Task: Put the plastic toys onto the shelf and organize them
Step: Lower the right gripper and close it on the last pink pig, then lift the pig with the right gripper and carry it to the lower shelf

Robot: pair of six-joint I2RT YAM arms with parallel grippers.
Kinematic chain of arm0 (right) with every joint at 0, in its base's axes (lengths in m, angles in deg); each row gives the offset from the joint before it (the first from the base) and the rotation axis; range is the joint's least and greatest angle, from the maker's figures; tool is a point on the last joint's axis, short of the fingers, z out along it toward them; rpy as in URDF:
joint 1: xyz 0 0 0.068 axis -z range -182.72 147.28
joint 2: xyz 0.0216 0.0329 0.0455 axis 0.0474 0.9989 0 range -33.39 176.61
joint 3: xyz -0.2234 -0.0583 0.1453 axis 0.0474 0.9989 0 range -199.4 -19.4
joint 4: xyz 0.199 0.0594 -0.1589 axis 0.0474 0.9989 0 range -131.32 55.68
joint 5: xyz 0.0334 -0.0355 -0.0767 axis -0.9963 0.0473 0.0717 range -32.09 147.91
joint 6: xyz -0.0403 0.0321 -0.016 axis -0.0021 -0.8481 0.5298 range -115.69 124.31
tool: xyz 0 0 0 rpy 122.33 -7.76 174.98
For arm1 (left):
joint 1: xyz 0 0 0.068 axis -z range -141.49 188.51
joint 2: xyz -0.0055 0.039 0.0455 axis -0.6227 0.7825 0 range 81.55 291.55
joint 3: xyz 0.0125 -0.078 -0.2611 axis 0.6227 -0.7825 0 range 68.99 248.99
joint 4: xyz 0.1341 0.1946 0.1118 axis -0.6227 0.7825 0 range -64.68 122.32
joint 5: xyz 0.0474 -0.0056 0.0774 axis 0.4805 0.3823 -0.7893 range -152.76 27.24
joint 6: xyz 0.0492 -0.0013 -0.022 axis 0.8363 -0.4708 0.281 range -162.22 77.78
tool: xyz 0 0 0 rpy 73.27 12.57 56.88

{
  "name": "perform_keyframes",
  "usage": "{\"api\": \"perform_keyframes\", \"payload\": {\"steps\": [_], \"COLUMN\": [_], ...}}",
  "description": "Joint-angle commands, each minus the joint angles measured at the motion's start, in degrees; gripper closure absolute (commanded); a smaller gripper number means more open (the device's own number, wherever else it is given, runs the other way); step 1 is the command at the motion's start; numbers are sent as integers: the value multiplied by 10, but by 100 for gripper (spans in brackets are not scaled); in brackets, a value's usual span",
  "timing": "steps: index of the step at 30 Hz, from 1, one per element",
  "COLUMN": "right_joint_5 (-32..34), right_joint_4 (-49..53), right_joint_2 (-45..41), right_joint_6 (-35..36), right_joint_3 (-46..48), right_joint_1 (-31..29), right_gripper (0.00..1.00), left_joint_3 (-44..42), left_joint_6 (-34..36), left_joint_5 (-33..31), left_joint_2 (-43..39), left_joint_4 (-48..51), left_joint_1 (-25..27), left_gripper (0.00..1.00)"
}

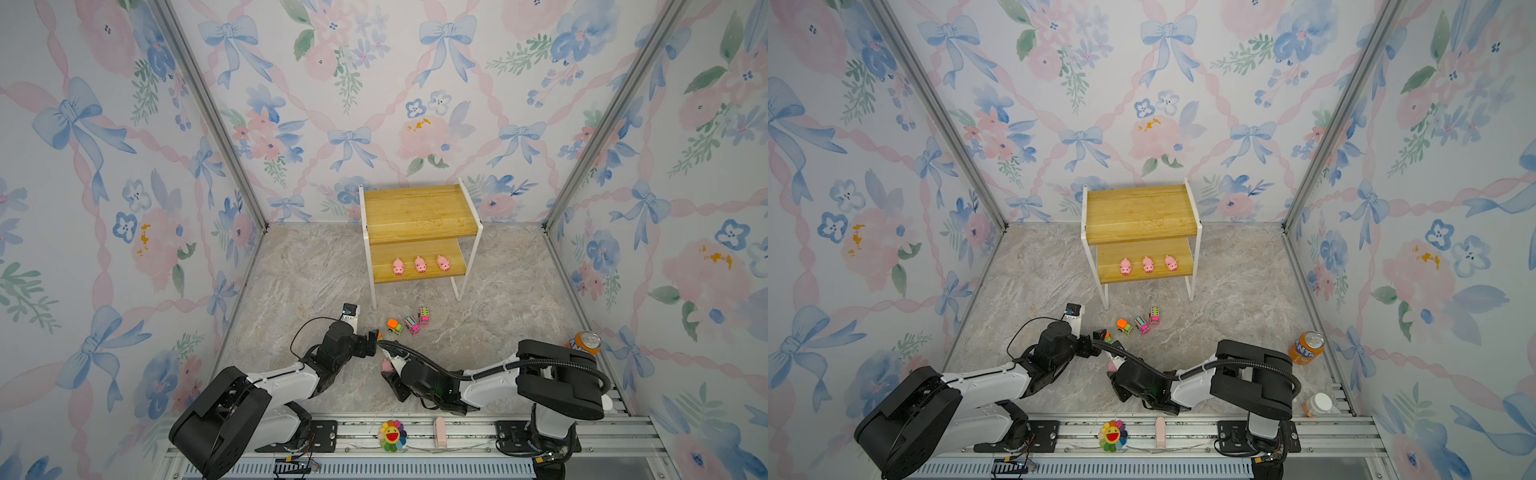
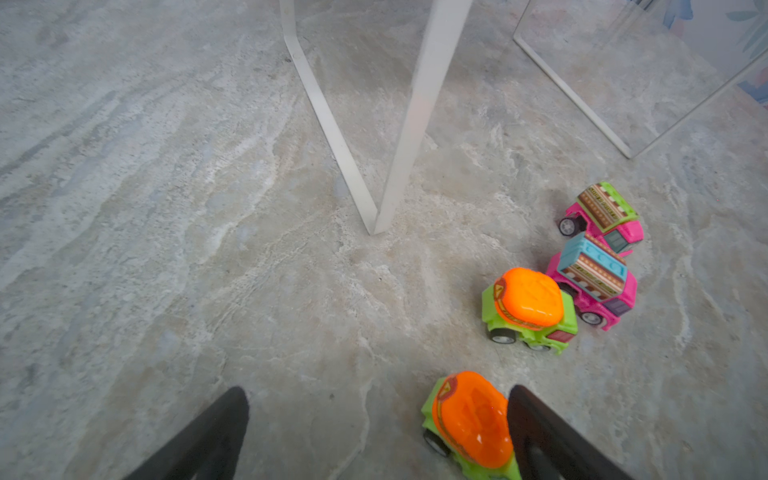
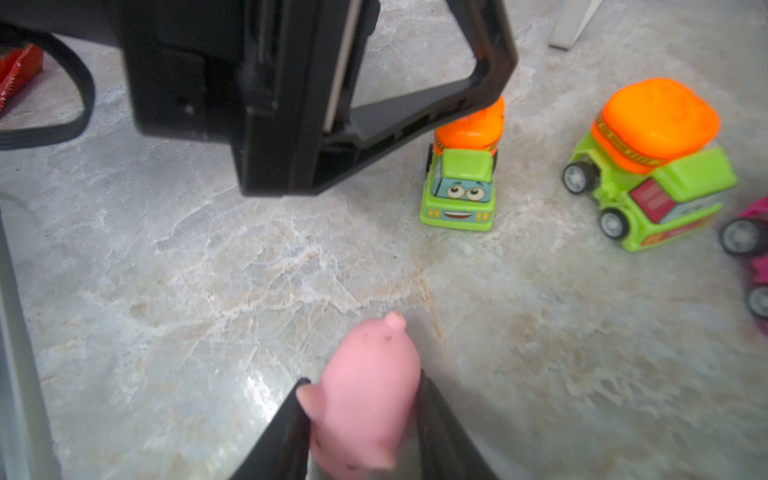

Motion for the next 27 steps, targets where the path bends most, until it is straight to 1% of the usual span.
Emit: {"api": "perform_keyframes", "payload": {"steps": [1,3,7,12,15,18,21,23,27], "right_joint_5": [-10,-11,-16,-21,-20,-13,0,1,-13], "right_joint_4": [20,19,12,5,18,45,97,132,165], "right_joint_2": [12,9,1,-11,-29,-60,-110,-138,-176], "right_joint_6": [-3,0,4,9,15,25,46,66,100], "right_joint_3": [18,20,25,31,31,28,9,-8,-39], "right_joint_1": [9,9,9,10,11,11,17,28,65], "right_gripper": [64,67,71,72,73,73,73,73,73], "left_joint_3": [4,4,5,5,5,4,4,5,6], "left_joint_6": [7,7,7,7,7,7,7,7,7], "left_joint_5": [-1,-1,-1,-1,-1,0,0,1,1], "left_joint_2": [6,7,8,10,9,7,7,6,9], "left_joint_4": [4,4,4,4,3,3,3,3,4], "left_joint_1": [-4,-4,-4,-4,-4,-4,-4,-4,-4], "left_gripper": [2,2,2,2,2,2,2,2,2]}}
